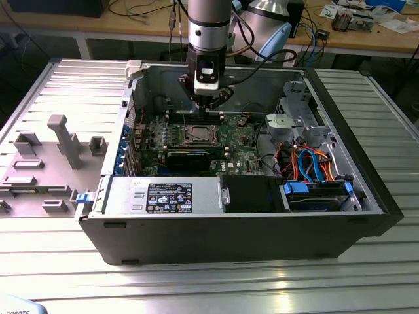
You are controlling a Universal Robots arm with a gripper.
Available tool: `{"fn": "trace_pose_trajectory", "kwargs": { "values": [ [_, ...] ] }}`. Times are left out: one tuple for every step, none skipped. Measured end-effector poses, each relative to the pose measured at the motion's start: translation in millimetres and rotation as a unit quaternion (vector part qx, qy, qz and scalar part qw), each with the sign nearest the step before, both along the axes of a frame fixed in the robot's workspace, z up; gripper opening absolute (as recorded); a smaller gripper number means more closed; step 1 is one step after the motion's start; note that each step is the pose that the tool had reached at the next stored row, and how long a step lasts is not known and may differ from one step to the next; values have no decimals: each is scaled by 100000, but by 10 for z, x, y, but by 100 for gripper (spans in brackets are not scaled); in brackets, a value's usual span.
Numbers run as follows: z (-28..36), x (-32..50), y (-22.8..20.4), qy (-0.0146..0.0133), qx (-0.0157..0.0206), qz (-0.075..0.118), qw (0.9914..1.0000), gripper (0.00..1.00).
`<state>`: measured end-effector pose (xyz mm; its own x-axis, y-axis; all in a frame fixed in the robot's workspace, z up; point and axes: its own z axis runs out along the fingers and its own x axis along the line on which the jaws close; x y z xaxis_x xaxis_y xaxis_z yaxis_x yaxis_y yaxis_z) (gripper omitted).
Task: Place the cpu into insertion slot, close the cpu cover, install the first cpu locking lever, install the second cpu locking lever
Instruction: 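Install the first cpu locking lever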
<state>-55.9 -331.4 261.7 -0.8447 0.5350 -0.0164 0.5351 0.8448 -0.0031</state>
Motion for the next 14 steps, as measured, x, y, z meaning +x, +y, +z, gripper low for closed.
{"fn": "trace_pose_trajectory", "kwargs": {
  "values": [
    [0,0,0,3,-2,1,100000,11],
    [0,0,0,2,-1,5,100000,11],
    [0,0,0,1,0,6,100000,11],
    [0,0,0,-1,0,8,100000,11],
    [0,0,0,1,-1,13,100000,11],
    [0,0,0,3,-2,14,100000,11],
    [0,0,0,2,0,20,100000,11],
    [0,0,0,1,2,28,100000,11],
    [0,0,0,0,-1,63,100000,11],
    [0,0,0,3,2,145,100000,11],
    [0,0,0,3,-2,249,100000,11],
    [0,0,0,4,0,582,99998,11],
    [0,0,0,3,-2,1255,99992,11],
    [0,0,0,2,-3,2071,99979,11]
  ]
}}
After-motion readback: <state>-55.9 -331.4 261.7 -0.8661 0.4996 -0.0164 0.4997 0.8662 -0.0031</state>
